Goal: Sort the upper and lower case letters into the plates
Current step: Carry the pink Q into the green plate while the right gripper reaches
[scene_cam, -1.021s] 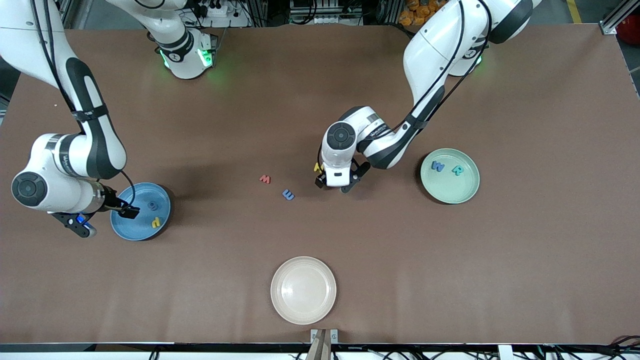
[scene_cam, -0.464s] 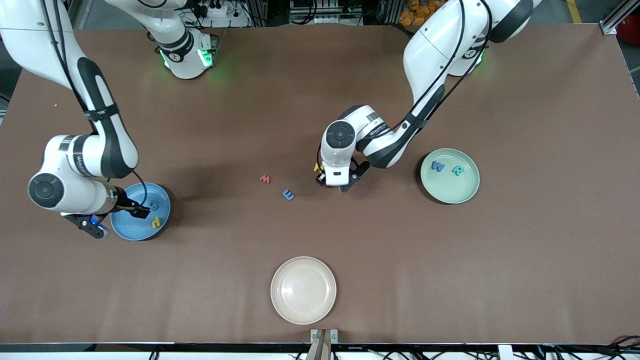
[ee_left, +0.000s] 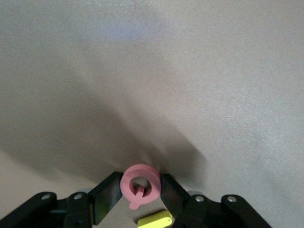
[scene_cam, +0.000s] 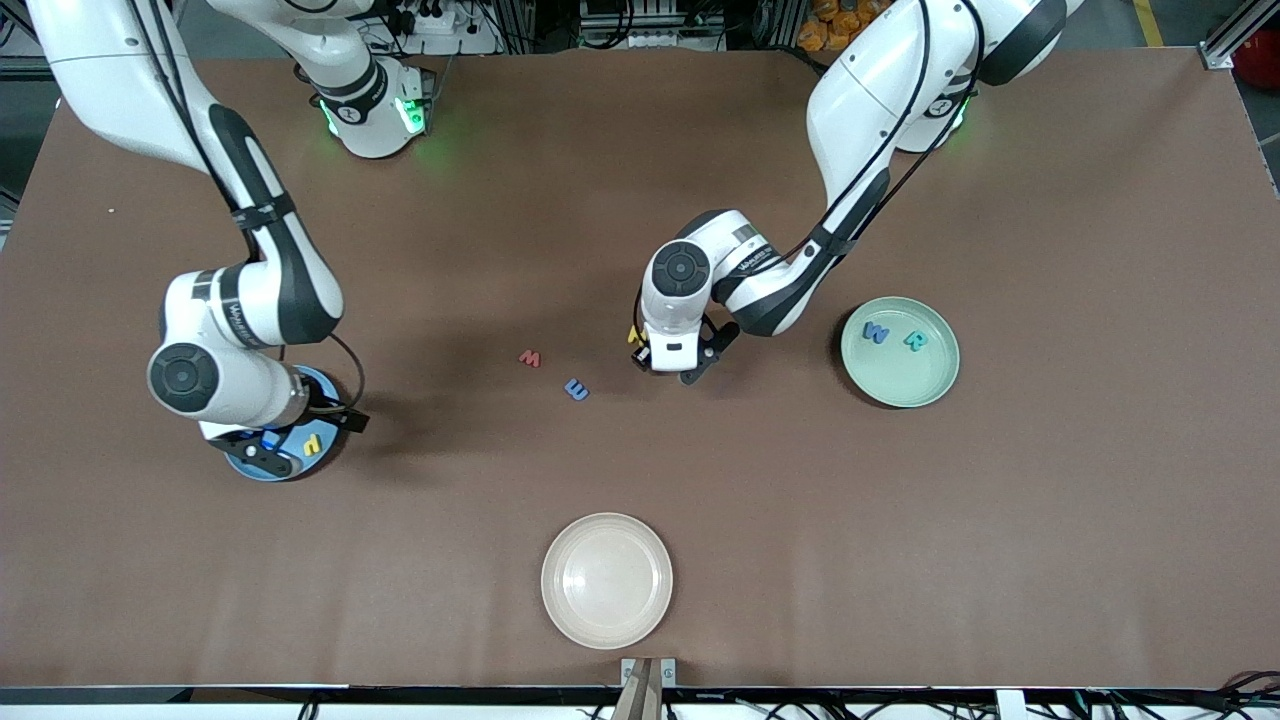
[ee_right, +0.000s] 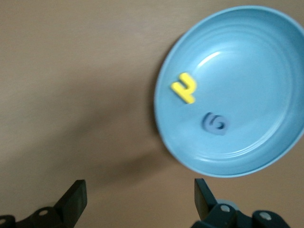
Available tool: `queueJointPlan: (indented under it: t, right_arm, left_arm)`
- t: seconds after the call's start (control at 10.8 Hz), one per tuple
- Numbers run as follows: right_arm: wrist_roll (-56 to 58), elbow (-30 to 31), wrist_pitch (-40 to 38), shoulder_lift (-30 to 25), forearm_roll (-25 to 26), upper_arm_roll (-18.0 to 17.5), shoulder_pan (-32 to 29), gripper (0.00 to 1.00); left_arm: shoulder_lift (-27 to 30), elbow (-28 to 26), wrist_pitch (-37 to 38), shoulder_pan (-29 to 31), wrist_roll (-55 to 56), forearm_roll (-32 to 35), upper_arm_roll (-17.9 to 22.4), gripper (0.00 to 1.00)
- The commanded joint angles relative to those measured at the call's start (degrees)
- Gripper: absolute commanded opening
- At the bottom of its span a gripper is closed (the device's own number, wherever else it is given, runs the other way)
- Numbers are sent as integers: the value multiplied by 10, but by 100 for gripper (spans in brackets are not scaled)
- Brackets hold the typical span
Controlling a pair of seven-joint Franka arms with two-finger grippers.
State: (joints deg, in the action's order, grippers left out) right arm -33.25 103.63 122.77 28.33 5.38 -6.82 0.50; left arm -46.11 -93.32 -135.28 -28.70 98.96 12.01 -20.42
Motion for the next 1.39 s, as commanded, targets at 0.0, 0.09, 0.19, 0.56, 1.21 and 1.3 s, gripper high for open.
queueJointPlan:
  t: [0.0, 0.09, 0.19, 0.56, 1.21, 1.3]
  right_arm:
    - [-16, -10, 28, 8, -5, -34, -4, 100]
    - [-16, -10, 51, 12, -5, -43, -1, 100]
    - [-16, -10, 71, 17, -12, -49, 5, 100]
    - [-4, -15, 101, 27, -10, -100, 28, 100]
    - [89, -32, 103, 88, 223, -146, 127, 100]
    - [95, -44, 104, 99, 236, -146, 137, 100]
  left_arm:
    - [31, -2, 54, 5, -24, -4, 3, 21]
    - [38, -2, 67, 9, -38, -6, 3, 21]
    - [44, -2, 77, 15, -39, -6, 3, 21]
    - [80, -11, 145, 36, -115, -27, 4, 20]
    - [250, -194, 166, 208, -498, -59, 8, 20]
    - [269, -227, 147, 240, -576, -59, 9, 20]
